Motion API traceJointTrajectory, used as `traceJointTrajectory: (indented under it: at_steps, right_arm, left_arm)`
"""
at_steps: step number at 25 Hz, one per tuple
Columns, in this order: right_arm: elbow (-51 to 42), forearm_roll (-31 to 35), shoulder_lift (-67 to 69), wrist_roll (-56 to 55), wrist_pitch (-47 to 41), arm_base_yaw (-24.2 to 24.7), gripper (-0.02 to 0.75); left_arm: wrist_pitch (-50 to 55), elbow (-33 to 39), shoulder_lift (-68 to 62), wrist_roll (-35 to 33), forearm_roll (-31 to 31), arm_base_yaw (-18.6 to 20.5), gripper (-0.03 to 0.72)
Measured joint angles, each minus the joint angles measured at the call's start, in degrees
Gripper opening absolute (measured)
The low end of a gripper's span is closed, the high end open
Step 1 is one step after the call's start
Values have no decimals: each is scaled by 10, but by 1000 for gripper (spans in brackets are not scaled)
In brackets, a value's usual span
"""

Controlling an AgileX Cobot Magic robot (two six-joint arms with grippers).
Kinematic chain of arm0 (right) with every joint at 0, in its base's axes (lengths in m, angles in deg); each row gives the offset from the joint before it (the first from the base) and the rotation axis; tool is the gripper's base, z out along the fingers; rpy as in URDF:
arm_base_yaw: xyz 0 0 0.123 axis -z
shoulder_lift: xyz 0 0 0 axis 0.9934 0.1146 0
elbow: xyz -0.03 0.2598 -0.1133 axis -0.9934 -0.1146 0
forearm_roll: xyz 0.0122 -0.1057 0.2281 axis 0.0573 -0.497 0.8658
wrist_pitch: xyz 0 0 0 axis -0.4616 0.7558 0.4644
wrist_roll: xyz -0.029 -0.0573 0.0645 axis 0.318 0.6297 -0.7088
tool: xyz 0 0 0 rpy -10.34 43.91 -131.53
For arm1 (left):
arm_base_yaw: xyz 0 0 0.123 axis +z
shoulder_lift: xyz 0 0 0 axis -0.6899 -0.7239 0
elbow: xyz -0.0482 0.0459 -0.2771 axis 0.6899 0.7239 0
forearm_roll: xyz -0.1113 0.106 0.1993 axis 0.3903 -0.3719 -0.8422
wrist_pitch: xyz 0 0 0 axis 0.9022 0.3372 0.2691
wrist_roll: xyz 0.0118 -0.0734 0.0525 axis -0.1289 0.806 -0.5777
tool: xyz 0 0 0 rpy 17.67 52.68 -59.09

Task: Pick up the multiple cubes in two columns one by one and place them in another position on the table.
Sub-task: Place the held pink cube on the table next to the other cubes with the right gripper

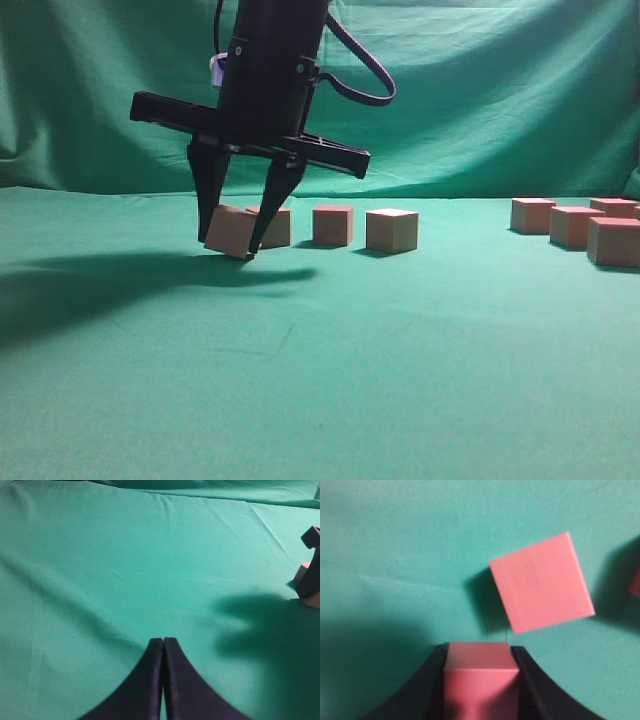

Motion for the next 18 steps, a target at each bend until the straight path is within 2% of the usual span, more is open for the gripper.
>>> traceJointTrajectory:
  at_steps: [3, 7, 10, 11, 14, 15, 18]
  right_arm:
    - [0, 0, 0, 0, 0, 0, 261]
    - [0, 4, 0, 3, 0, 0, 478]
    - [6, 21, 0, 20, -5, 0, 613]
    - [10, 23, 0, 28, -14, 0, 633]
    - [38, 23, 1, 62, -62, 0, 617]
    - [51, 18, 1, 70, -85, 0, 659]
    - [106, -9, 1, 82, -145, 1, 643]
  left_arm:
    - [0, 0, 0, 0, 0, 0, 0]
    - [0, 0, 0, 0, 0, 0, 0]
    - [0, 0, 0, 0, 0, 0, 0]
    - [0, 0, 0, 0, 0, 0, 0]
    - [0, 0, 0, 0, 0, 0, 0]
    - [0, 0, 0, 0, 0, 0, 0]
    - [0, 0, 0, 0, 0, 0, 0]
